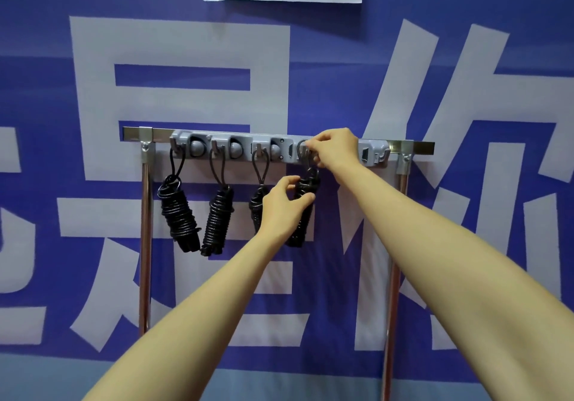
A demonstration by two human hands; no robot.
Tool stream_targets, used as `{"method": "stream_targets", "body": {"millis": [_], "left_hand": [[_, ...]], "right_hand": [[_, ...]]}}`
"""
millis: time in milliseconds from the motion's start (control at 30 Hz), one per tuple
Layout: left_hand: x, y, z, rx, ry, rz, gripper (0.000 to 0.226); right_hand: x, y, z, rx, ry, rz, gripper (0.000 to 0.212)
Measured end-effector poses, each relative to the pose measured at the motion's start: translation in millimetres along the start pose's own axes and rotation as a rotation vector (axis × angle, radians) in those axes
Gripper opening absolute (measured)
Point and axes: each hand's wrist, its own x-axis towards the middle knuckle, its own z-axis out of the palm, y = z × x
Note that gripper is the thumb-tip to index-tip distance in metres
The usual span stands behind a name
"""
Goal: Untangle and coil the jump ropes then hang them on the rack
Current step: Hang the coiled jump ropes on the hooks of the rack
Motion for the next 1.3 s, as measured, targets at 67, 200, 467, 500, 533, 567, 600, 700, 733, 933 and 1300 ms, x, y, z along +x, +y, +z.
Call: {"method": "stream_targets", "body": {"millis": [67,200,467,500,533,567,600,700,733,933,1300], "left_hand": [[0,-5,2,0.009,-0.008,-0.008,0.045],[1,-13,7,0.050,-0.009,0.009,0.048],[-19,-10,5,0.336,-0.075,0.076,0.059],[-24,-8,3,0.373,-0.075,0.090,0.055],[-30,-7,0,0.413,-0.079,0.105,0.052],[-36,-7,-3,0.453,-0.088,0.119,0.048],[-44,-8,-6,0.493,-0.100,0.132,0.045],[-76,-10,-13,0.595,-0.139,0.130,0.038],[-89,-10,-16,0.622,-0.152,0.123,0.039],[-174,-31,-46,0.736,-0.291,-0.027,0.050],[-354,-181,-94,0.872,-0.601,-0.507,0.055]], "right_hand": [[-2,5,4,-0.008,-0.007,0.016,0.019],[-6,14,6,-0.031,-0.001,-0.043,0.014],[-34,24,-2,-0.208,-0.056,-0.145,0.023],[-41,25,-6,-0.250,-0.059,-0.158,0.026],[-50,26,-10,-0.309,-0.069,-0.185,0.030],[-59,27,-14,-0.381,-0.089,-0.223,0.034],[-70,28,-17,-0.458,-0.117,-0.266,0.037],[-107,30,-28,-0.662,-0.224,-0.358,0.043],[-121,31,-31,-0.704,-0.251,-0.375,0.045],[-221,54,-41,-0.775,-0.381,-0.371,0.049],[-435,177,28,-0.780,-0.857,-0.124,0.058]]}}
